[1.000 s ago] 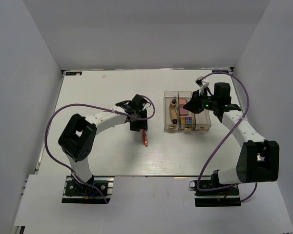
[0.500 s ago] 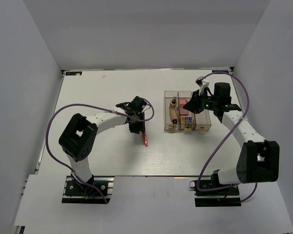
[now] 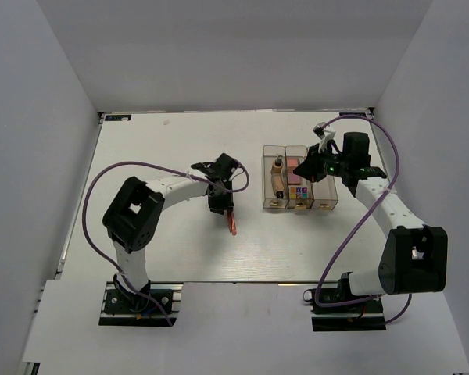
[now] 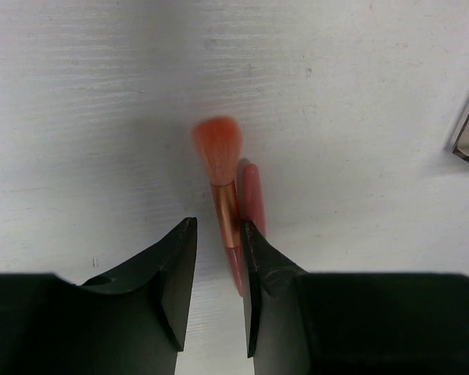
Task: Organize the makeup
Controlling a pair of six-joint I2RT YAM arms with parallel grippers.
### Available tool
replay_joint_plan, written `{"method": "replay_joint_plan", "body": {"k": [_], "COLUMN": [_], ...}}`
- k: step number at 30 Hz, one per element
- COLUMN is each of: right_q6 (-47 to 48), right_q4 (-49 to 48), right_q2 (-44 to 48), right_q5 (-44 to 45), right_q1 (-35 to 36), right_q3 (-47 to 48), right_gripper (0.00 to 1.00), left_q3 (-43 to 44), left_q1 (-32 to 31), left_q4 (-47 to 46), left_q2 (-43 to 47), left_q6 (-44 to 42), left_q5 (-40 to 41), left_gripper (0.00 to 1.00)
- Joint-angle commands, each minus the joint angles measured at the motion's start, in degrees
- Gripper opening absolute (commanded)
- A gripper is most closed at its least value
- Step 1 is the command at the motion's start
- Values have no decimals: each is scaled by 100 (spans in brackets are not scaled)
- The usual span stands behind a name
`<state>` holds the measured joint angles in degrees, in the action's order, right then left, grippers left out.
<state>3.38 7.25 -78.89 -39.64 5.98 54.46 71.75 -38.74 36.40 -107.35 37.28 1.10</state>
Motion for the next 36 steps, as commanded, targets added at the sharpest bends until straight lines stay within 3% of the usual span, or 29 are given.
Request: {"method": "replay_joint_plan", "body": {"k": [1,19,31,33,36], "right_q6": [-21,-109,-215,-232,-293], "right_q4": [-197,-259,-329,-329,-320], "right_q2": [199,243,216,216,234], "right_q5": [-114,-132,-176,-185,-211], "right_q1": [-44,-62,-115,-141,-193], "right_q3": [-67,-84,56,109,197], "right_gripper": [9,9,9,9,9], "left_q3": [252,841,138,33,84], "left_q1": [-28,-81,-81,-81,-11], "left_q4": [69,1053,931,712,570], "left_q2": [-31,-778,-647,-375,169], "left_q6": [-63,-256,-274,-282,-256], "left_q5": [92,627,743,637,584], "left_gripper": [39,40,23,23,12]}}
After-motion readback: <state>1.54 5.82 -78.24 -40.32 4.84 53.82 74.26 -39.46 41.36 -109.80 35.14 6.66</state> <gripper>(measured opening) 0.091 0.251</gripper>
